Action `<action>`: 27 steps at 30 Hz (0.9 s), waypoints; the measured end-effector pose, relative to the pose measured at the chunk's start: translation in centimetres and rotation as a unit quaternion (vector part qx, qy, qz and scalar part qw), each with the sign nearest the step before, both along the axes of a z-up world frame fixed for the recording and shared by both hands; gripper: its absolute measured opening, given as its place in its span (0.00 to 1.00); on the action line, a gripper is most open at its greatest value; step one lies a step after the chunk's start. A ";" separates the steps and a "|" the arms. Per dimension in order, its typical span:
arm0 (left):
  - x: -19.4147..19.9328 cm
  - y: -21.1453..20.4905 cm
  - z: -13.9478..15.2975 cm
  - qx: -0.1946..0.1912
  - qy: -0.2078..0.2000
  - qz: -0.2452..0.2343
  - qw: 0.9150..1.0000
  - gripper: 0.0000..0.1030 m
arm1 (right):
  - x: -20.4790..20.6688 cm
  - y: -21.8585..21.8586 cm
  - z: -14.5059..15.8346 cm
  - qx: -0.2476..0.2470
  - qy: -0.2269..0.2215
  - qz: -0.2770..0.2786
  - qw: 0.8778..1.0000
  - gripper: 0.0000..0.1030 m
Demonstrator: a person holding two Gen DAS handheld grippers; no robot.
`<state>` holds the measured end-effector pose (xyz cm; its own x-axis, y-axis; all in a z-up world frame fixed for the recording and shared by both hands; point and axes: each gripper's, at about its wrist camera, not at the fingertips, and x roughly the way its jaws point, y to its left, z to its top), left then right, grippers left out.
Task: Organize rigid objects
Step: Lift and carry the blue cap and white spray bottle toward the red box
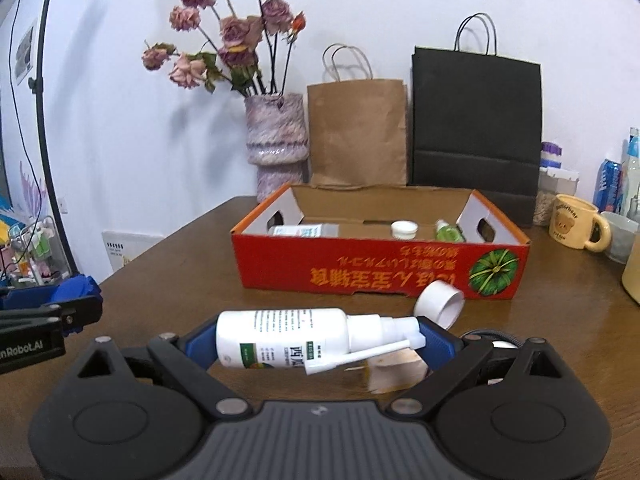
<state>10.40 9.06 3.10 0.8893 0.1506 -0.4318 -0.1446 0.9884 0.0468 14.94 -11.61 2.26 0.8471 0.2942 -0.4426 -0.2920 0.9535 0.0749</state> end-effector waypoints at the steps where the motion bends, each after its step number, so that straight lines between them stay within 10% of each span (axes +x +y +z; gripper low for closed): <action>1: 0.1 -0.3 0.1 0.000 -0.001 -0.001 1.000 0.54 | 0.0 -0.4 0.2 0.001 -0.003 -0.001 1.000 0.95; 27: 6.5 -7.4 4.5 0.000 -0.036 -0.024 0.999 0.54 | 4.4 -7.5 3.8 0.016 -0.063 -0.032 0.997 0.95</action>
